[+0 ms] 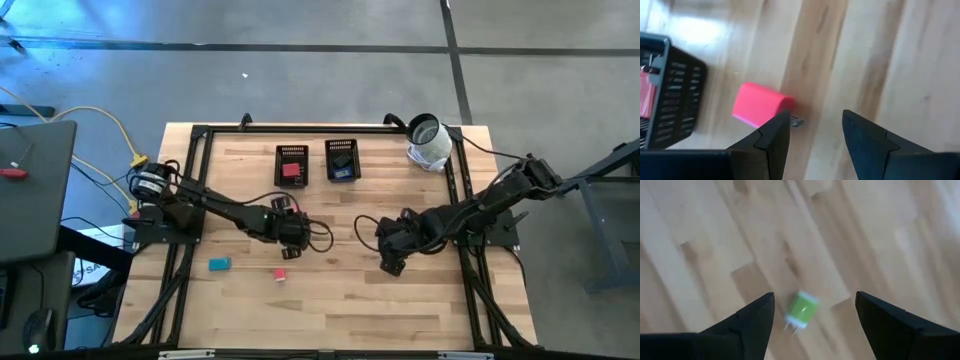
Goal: Pick & Place Office items
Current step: Put the green charger adapter into the left black bin
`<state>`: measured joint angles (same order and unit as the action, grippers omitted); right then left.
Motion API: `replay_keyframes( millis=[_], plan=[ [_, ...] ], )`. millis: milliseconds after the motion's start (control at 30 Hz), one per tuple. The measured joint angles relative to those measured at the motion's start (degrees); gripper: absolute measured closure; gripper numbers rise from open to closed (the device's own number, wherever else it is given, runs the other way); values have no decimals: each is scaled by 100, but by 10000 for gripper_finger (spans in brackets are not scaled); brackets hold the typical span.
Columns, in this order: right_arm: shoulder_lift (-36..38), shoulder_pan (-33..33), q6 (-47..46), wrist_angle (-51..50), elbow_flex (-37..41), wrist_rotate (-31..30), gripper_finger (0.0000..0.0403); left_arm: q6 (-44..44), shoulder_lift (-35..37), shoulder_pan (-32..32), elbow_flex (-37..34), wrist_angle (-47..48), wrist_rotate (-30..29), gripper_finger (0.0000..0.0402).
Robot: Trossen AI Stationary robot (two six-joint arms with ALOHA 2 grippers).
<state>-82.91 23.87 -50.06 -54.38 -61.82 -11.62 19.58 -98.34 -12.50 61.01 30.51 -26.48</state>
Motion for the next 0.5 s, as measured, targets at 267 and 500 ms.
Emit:
replay_keyframes(
  millis=[267, 500],
  plan=[
    [0, 380, -1099, -29, 0, 498, 137, -75, -1, -241, 0, -430, 0, 231],
    [0, 388, -1445, 63, 0, 557, 137, -216, 0, -402, 0, -834, 21, 231]
  ],
)
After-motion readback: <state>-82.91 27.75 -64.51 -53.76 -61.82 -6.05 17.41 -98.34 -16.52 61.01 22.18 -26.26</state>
